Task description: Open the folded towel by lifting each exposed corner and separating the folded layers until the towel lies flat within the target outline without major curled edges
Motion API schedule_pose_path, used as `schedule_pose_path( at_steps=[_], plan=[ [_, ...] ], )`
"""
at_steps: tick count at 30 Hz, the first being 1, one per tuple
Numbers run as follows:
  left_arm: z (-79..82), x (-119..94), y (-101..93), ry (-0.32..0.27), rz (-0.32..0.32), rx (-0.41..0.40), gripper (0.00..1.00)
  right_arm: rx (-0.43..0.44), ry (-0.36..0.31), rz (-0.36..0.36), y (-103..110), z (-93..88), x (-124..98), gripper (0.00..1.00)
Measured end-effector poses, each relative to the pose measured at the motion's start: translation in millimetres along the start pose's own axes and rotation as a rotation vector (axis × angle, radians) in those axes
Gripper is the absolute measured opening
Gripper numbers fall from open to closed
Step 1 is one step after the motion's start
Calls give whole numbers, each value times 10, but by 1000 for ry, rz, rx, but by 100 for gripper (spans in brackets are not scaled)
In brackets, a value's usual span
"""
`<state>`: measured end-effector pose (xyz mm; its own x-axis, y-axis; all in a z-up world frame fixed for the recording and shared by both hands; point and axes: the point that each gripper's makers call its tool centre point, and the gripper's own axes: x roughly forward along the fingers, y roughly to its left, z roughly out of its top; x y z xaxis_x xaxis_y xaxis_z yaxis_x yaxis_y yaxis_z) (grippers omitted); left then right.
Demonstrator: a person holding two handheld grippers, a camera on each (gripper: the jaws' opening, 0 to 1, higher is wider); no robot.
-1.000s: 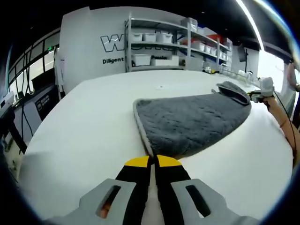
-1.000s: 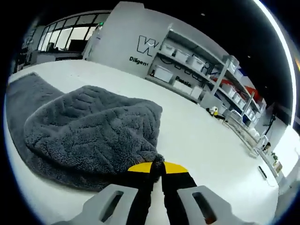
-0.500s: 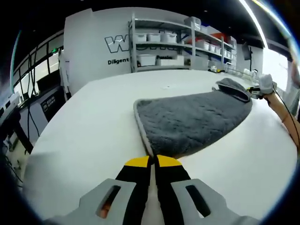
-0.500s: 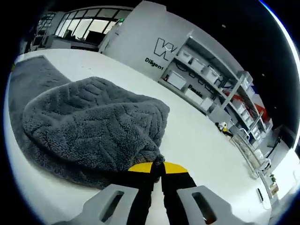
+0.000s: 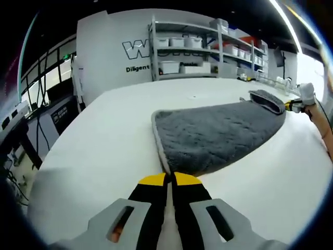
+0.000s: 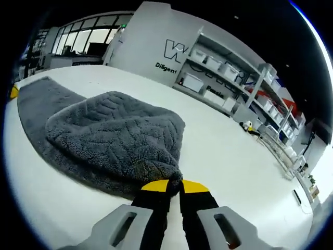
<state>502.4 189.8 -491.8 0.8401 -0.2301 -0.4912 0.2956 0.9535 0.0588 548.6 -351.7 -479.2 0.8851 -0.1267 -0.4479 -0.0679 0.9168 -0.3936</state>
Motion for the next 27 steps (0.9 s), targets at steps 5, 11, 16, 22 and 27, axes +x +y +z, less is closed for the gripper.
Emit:
schedule_pose_path(
  at_steps=[5,11,16,22,27],
  plan=[
    [-8,-6,-9,0,-1,-2,3,-6,24,17,-7,-52,-40,3],
    [14,20,14,2,-1,0,3,-23,77,31,10,-127,-143,3],
    [13,20,11,3,1,3,3,-38,98,42,2,-151,-185,3],
    [16,22,14,3,1,5,3,-55,130,63,8,-187,-226,2],
    [25,33,26,3,1,7,3,-95,168,78,15,-240,-288,2]
  ],
)
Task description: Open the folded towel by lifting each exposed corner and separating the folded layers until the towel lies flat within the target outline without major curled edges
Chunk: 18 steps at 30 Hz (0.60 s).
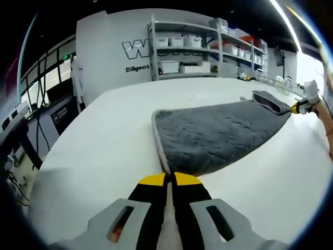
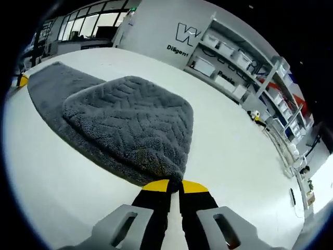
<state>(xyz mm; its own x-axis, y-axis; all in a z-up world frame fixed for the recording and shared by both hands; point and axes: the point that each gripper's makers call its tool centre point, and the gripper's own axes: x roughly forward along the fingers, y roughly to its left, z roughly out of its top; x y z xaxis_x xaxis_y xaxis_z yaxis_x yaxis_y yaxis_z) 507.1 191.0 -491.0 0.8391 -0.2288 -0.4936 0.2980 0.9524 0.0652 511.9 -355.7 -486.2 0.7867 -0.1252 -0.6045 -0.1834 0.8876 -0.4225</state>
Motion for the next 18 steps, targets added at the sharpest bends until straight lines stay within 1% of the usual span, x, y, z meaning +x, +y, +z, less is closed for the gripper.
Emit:
schedule_pose_path(
  at_steps=[2,4,5,6,7,8,10,11,13,15,16,18],
  plan=[
    [10,10,11,0,0,-1,4,-10,2,-5,15,-1,-1,2],
    [19,20,11,-3,-14,-22,5,-26,6,-9,29,-5,-4,3],
    [17,17,3,-4,-19,-29,8,-25,6,-9,27,-4,-7,7],
    [14,11,-27,-8,-45,-55,11,-25,7,-14,27,-7,-43,13],
    [25,10,-60,-15,-71,-82,15,-24,9,-30,0,-4,-74,19],
    [29,10,-68,-18,-78,-90,21,-23,9,-36,-12,-2,-83,26],
    [52,-9,-147,-31,-134,-110,30,-20,-5,-77,-107,68,-195,35],
    [80,-42,-225,-45,-166,-116,35,-1,-29,-97,-129,118,-236,40],
    [118,-59,-257,-55,-177,-99,41,-5,-55,-100,-117,182,-302,41],
    [171,-81,-294,-76,-180,-73,46,13,-86,-99,-118,272,-332,44],
    [189,-89,-314,-81,-186,-65,51,15,-93,-89,-95,296,-344,48],
    [223,-97,-365,-95,-208,-62,61,11,-101,-55,-23,337,-328,64]
  ],
)
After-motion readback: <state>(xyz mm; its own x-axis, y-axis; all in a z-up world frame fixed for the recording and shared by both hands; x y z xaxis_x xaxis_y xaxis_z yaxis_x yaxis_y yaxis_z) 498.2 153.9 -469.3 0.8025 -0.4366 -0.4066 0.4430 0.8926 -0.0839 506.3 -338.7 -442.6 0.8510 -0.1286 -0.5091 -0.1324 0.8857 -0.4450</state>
